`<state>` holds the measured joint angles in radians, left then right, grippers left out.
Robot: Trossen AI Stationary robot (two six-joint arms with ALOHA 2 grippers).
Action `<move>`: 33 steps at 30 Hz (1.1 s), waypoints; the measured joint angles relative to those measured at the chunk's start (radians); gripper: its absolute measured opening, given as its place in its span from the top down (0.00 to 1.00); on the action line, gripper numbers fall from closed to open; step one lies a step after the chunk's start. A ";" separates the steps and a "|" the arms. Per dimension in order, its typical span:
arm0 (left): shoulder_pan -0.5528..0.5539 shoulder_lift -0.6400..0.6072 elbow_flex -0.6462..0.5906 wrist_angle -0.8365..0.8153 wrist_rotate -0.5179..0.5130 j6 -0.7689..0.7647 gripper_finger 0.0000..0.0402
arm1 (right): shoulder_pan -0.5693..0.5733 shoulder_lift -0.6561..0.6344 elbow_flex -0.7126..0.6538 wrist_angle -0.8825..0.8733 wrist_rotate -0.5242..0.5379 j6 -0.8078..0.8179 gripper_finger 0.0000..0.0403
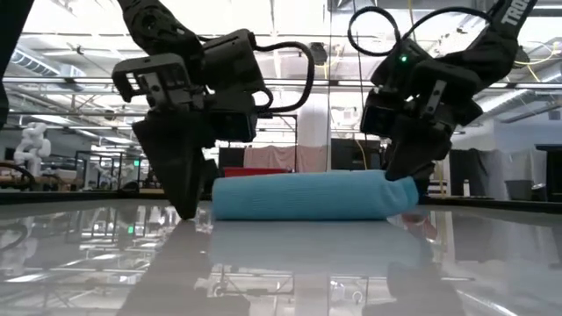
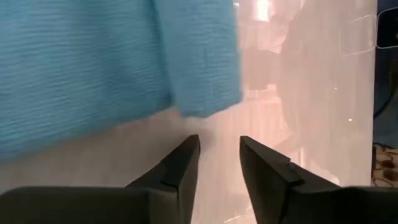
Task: Roll towel
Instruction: Roll the blue microfiber towel
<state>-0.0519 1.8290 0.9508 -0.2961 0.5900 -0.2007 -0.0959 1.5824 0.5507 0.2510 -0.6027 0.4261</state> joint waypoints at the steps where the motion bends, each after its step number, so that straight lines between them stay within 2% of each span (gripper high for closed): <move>1: -0.003 -0.002 0.000 -0.005 -0.006 0.000 0.67 | -0.009 0.000 0.000 0.002 -0.010 0.011 0.99; 4: -0.010 -0.026 0.000 -0.034 -0.060 -0.001 0.65 | -0.026 0.000 0.000 -0.006 -0.028 0.034 0.99; 11: -0.056 -0.187 0.026 -0.123 -0.388 0.060 0.65 | -0.042 0.000 0.000 -0.039 -0.033 0.063 0.99; 17: -0.194 -0.291 0.026 -0.015 -0.632 0.206 0.65 | -0.058 0.000 0.001 -0.057 -0.033 0.084 0.99; 23: -0.313 -0.223 0.028 0.118 -0.736 0.380 0.65 | -0.086 0.000 0.001 -0.072 -0.033 0.107 0.99; 30: -0.324 -0.099 0.026 0.145 -0.828 0.356 0.64 | -0.102 0.000 0.001 -0.087 -0.033 0.131 0.99; 33: -0.328 -0.096 0.026 0.174 -0.886 0.356 0.59 | -0.102 0.000 0.001 -0.091 -0.033 0.132 0.99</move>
<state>-0.3801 1.7332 0.9764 -0.1220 -0.2962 0.1555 -0.1978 1.5826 0.5518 0.1603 -0.6353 0.5577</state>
